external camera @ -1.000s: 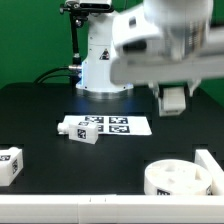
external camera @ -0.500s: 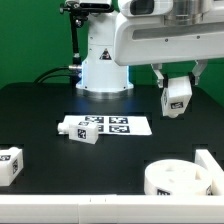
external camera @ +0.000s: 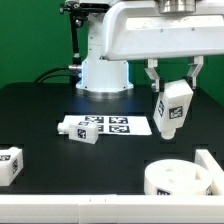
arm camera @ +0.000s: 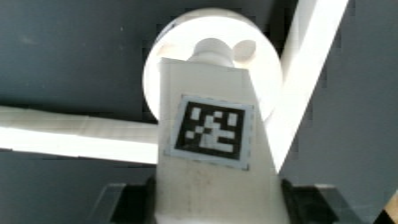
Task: Assemble stool
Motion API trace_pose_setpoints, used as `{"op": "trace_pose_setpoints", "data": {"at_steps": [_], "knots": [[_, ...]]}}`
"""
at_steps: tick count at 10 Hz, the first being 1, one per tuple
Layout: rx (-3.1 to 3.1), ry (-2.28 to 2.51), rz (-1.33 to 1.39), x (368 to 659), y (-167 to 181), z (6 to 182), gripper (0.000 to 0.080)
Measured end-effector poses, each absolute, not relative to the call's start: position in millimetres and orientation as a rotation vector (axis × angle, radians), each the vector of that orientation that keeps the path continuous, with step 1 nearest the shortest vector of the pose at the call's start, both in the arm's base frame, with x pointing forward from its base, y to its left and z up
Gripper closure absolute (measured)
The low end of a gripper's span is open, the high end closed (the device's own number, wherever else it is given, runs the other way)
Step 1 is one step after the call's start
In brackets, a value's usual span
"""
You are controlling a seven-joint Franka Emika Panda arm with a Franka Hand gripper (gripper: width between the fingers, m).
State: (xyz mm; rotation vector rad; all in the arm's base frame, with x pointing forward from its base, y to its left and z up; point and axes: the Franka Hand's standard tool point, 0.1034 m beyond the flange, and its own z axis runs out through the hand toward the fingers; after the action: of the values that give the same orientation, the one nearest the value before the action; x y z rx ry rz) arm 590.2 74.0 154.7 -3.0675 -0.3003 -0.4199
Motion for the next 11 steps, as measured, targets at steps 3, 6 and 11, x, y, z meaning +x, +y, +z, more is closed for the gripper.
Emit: {"op": "trace_pose_setpoints", "data": {"at_steps": [3,6,11], "knots": [[-3.043,-0.439,-0.625,607,91,157.3,0.0476],[-3.042,-0.446,-0.626,606,92,154.3,0.0476],[-3.029,-0.578,-0.678,620,94,147.9,0.0476]]}}
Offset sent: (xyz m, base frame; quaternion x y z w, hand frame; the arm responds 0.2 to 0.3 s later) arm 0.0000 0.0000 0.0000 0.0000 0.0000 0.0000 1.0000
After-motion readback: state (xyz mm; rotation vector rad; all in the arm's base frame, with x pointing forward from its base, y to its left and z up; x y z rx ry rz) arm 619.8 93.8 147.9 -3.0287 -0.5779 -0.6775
